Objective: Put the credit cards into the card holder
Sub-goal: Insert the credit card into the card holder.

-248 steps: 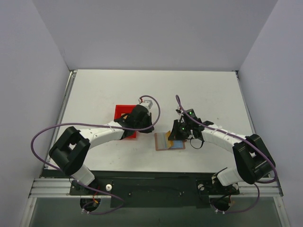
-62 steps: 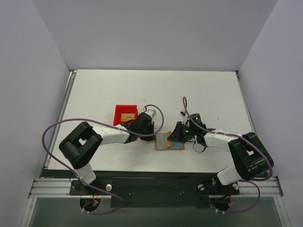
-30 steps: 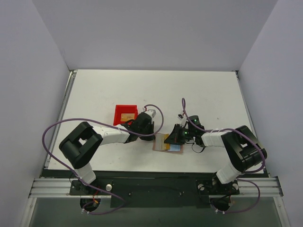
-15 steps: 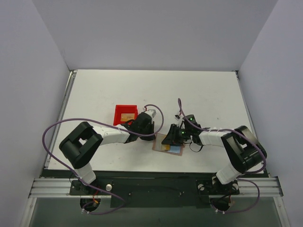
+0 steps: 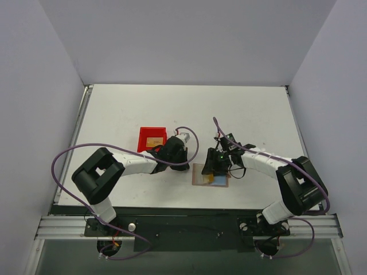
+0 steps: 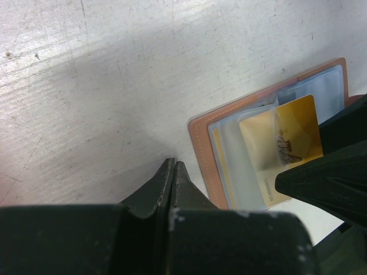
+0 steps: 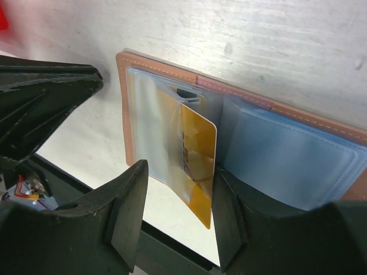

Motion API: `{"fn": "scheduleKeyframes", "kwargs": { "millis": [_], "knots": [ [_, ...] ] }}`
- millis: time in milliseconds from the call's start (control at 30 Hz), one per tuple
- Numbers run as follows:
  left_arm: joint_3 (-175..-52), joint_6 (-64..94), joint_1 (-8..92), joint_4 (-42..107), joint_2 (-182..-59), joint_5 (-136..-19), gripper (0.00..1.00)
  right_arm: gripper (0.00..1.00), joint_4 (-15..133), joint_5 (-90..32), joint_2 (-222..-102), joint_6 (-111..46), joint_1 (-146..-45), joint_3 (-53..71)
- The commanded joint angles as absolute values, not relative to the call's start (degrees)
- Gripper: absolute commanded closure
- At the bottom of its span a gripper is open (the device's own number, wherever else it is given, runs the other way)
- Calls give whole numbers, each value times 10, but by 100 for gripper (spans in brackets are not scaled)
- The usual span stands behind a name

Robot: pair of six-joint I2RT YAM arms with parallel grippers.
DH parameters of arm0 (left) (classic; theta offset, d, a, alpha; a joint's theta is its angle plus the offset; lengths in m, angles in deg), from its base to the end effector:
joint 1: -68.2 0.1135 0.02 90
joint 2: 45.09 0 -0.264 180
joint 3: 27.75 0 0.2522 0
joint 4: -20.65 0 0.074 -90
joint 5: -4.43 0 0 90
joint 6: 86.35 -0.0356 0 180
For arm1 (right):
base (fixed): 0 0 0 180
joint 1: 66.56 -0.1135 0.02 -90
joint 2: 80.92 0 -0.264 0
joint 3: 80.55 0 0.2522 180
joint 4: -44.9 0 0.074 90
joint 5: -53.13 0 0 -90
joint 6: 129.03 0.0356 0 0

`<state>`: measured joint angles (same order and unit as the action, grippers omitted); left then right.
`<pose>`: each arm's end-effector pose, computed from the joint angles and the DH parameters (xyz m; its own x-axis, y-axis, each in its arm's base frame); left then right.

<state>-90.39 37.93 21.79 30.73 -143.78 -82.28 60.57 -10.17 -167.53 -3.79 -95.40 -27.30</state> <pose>0.2327 -0.2475 0.1471 -0.8334 0.0600 -0.5493 0.3402 0.8391 -0.4245 0.2414 0.1512 0.1585 -0.9377 0.0721 -0.3398 -0.1811 0.7332 0.6554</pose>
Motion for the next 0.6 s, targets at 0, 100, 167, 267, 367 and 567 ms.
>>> {"fn": "scheduleKeyframes", "kwargs": {
  "millis": [0,100,167,267,367,567],
  "knots": [
    [-900,383,216,283,-1432,-818,100,58,694,-152,-1654,-56,-964,-245],
    [-900,384,215,282,-1432,-818,100,57,713,-174,-1647,-62,-966,-239],
    [-900,384,216,282,-1432,-817,100,57,722,-181,-1643,-65,-968,-235],
    [-904,382,216,282,-1434,-815,100,57,730,-195,-1640,-69,-972,-227],
    [-905,381,214,282,-1434,-812,100,57,743,-212,-1641,-70,-978,-217],
    [-906,380,214,281,-1434,-809,100,58,778,-266,-1641,-75,-990,-191]
  ]
}}
